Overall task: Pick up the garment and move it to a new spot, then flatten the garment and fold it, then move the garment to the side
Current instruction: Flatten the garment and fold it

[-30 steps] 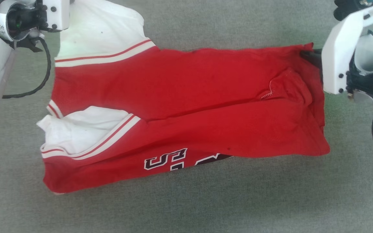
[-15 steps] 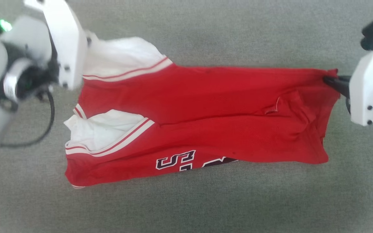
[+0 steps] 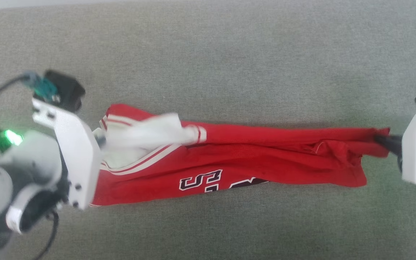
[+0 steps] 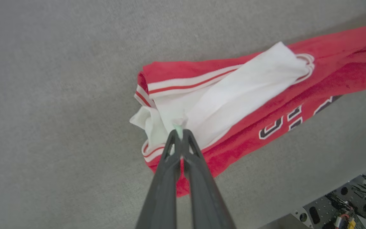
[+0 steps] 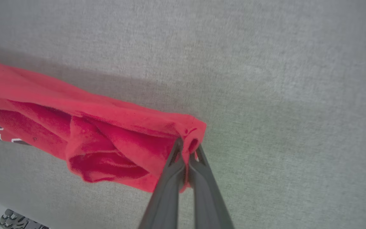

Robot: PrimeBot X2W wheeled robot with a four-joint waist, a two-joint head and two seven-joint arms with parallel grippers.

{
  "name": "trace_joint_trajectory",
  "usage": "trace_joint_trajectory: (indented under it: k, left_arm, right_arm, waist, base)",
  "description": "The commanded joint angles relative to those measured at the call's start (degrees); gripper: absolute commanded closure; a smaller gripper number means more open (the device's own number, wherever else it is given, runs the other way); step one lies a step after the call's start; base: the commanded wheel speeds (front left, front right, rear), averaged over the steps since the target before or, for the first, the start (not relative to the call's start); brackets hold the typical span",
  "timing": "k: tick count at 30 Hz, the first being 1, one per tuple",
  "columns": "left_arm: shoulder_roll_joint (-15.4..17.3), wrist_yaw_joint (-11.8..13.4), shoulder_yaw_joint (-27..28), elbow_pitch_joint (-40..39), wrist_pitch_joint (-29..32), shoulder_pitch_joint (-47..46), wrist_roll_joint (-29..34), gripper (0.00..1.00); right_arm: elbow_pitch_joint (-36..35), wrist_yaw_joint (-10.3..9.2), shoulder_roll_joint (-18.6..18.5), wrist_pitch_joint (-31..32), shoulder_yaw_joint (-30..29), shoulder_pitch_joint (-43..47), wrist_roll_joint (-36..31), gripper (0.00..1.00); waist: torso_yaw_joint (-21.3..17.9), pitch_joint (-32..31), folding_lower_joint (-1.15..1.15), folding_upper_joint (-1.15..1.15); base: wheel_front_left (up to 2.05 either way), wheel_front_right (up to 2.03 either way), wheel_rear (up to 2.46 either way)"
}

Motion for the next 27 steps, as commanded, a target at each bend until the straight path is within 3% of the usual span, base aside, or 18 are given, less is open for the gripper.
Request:
trace_joint_trajectory:
  k: [1,5,9,10,12,13,14,19,27]
  left_arm:
    - [0.13,0.68,0.0,-0.6,-0.64,1.68,-0.36,1.0]
    - [0.37,1.44,-0.93,-0.59,-2.56,6.71,-1.46,1.0]
    - [-1.66,-0.36,-2.43,3.86,-4.91,9.71,-2.3,1.0]
    - [-2.43,-1.03,-2.6,5.51,-5.71,10.09,-2.61,0.95]
    - [-3.7,-2.56,-2.86,8.86,-7.34,10.39,-2.66,0.61]
    - [-4.71,-3.21,-2.78,10.3,-8.14,10.64,-3.25,0.11]
    - [-5.54,-3.51,-2.45,11.73,-8.86,10.84,-3.58,0.0]
    - [-7.31,-5.87,-0.34,15.11,-15.01,11.08,-3.57,0.0]
    - [-7.64,-7.07,4.81,14.38,-28.54,15.75,-2.79,0.0]
  right_arm:
    - [-0.05,-0.03,0.77,0.23,-0.26,0.99,-0.51,1.0]
    - [1.61,-0.03,2.04,0.0,-0.2,3.29,-1.45,1.0]
    - [4.89,-0.03,3.59,-0.65,1.22,3.66,-1.45,1.0]
    - [5.79,-0.03,4.01,-0.93,1.62,3.41,-1.2,1.0]
    - [7.27,-0.03,4.22,-1.98,2.44,2.36,-1.6,0.77]
    - [8.06,-0.03,4.35,-2.44,2.88,2.04,-1.78,0.6]
    - [8.52,-0.03,4.42,-3.04,3.41,1.71,-1.71,0.02]
    - [9.09,-0.03,3.31,-5.24,4.23,0.46,-0.43,0.0]
    - [9.03,-0.03,3.9,-8.35,-1.82,0.82,-1.12,0.0]
  waist:
    - [0.1,0.01,0.0,0.0]
    - [0.55,0.09,0.0,0.0]
    - [0.88,0.09,0.0,0.0]
    - [0.93,0.05,0.0,0.0]
    - [1.09,-0.05,0.0,0.0]
    - [1.13,-0.12,0.0,0.0]
    - [1.21,-0.25,0.0,0.0]
    - [1.48,-1.59,0.0,0.0]
    - [1.61,-4.12,0.0,0.0]
  base:
    - [0.0,0.0,0.0]
    - [0.0,0.0,0.0]
    - [0.0,0.0,0.0]
    - [0.0,0.0,0.0]
    - [0.0,0.0,0.0]
    - [0.0,0.0,0.0]
    - [0.0,0.0,0.0]
    - [0.0,0.0,0.0]
    - [0.0,0.0,0.0]
